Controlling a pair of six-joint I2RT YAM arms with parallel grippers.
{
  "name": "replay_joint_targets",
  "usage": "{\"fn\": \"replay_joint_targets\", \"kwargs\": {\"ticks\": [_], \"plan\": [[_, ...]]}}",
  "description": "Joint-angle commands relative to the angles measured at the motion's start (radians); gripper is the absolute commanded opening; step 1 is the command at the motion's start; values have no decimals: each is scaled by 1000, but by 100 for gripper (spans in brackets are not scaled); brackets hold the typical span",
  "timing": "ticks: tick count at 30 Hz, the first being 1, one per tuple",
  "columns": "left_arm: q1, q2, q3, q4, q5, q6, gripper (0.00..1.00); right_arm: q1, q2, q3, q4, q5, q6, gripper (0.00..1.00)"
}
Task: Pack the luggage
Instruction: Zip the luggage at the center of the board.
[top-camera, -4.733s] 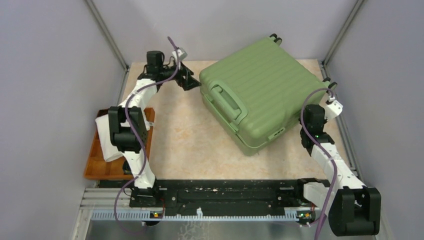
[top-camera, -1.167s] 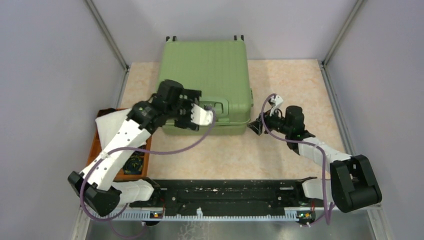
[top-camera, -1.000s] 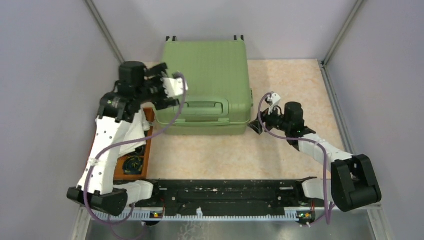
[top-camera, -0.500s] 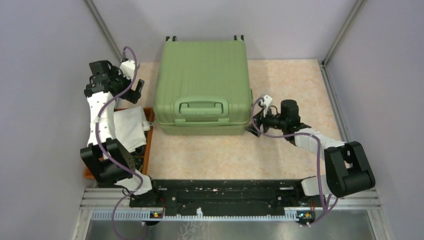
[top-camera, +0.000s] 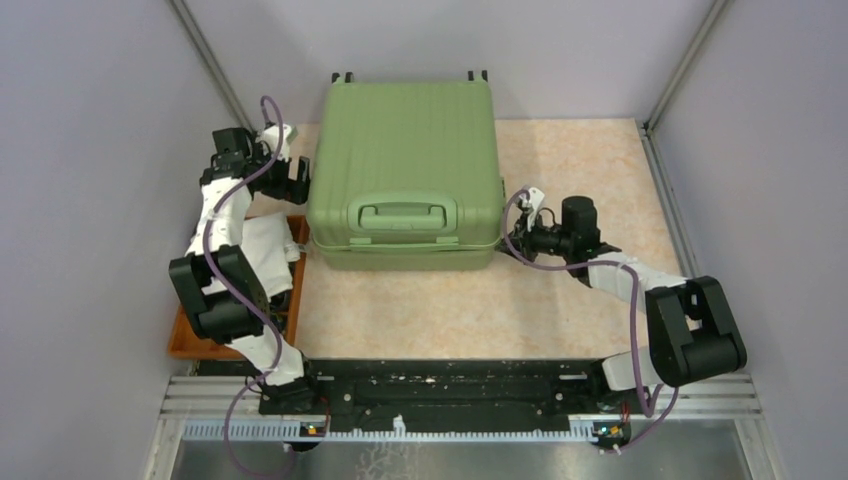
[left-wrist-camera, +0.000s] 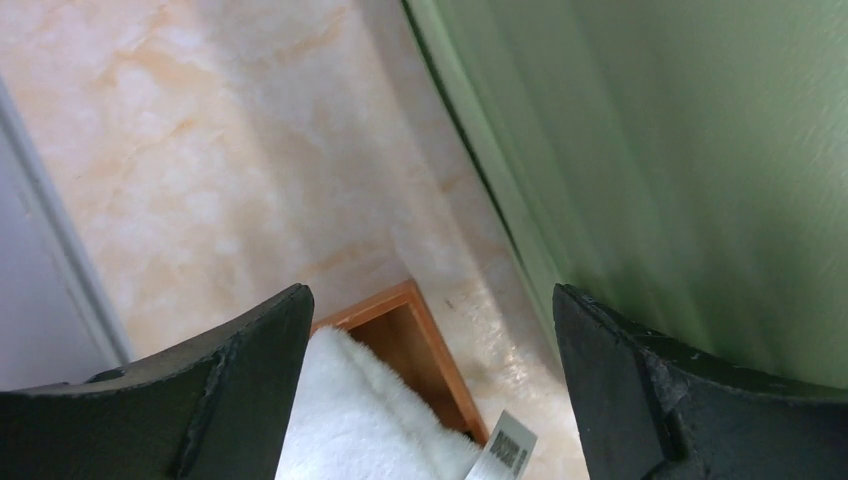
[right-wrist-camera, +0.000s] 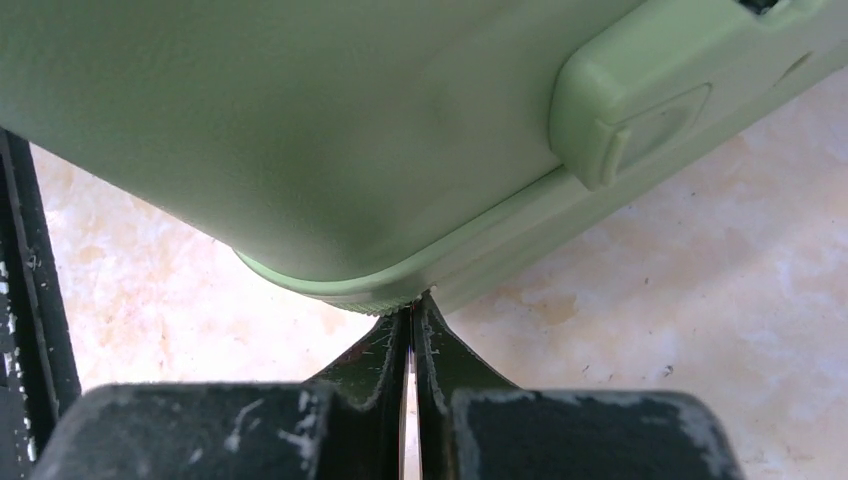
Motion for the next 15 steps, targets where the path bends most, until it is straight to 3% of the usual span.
{"fn": "replay_joint_targets", "kwargs": {"ticks": [1,8,11,15], "plan": [[-19,13,13,65,70,-75,91,25,-42,-11,77,4,69,0],[-19,-22,-16,44,166,-149,87,121,-140,-115,96,166,185,0],[-19,-52,-64,45,200,-172,88,157,-213,-165,83,286,282,0],[-19,-79,-107,63,209,-218,87,160,-331,-259,138,335,427,0]]}}
